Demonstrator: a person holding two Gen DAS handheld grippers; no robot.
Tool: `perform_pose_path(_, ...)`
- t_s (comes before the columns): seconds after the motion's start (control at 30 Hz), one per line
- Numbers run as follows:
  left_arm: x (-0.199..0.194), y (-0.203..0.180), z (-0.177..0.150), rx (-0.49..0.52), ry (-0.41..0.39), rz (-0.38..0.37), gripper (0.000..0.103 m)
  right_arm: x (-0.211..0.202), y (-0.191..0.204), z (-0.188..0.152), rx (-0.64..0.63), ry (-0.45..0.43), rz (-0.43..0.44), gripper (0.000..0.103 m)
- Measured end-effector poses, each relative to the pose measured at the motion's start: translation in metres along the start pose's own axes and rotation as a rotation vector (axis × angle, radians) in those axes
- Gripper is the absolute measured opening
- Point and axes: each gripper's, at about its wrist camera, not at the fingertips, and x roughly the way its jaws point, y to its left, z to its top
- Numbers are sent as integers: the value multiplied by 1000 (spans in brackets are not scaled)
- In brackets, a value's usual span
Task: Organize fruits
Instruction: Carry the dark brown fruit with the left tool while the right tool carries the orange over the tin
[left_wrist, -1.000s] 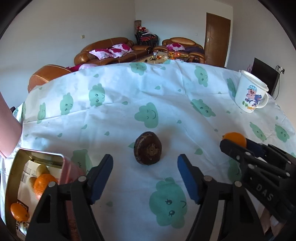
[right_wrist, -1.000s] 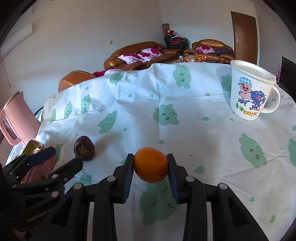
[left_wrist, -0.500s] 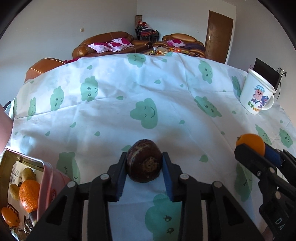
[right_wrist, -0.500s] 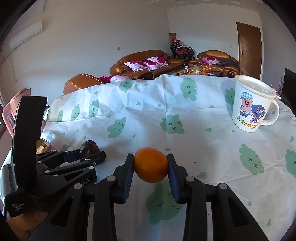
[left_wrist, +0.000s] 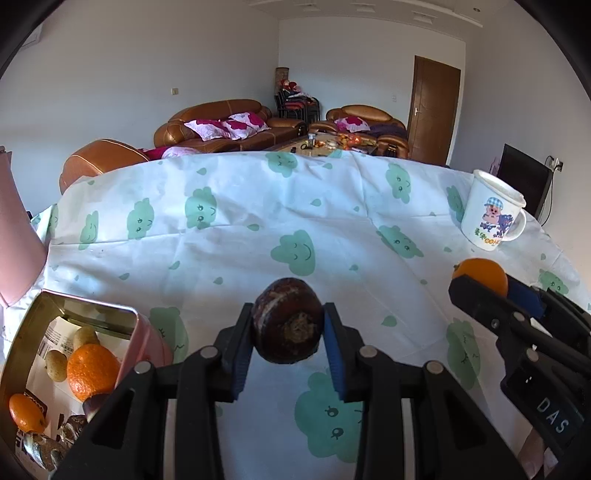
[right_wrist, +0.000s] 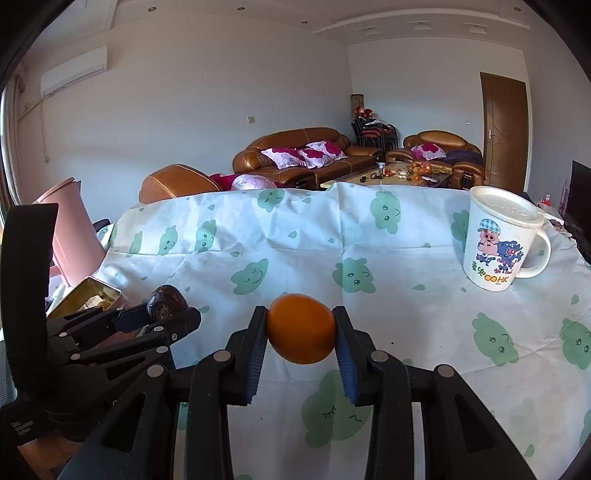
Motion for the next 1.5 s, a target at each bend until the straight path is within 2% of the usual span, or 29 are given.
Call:
perform_pose_path(0.73,-38,-7,-10,40,-179,48,37,-26,9,-2,-52,-130,-30,37)
perform_pose_path(1.17,-51,-5,-14,35,-228,52,37,-49,18,-11,-88,-219,-21,37)
perform_pose_path(1.5,-59,-6,-19,40,-242,48,37,-58,25,-16,-111,-237,-33,37)
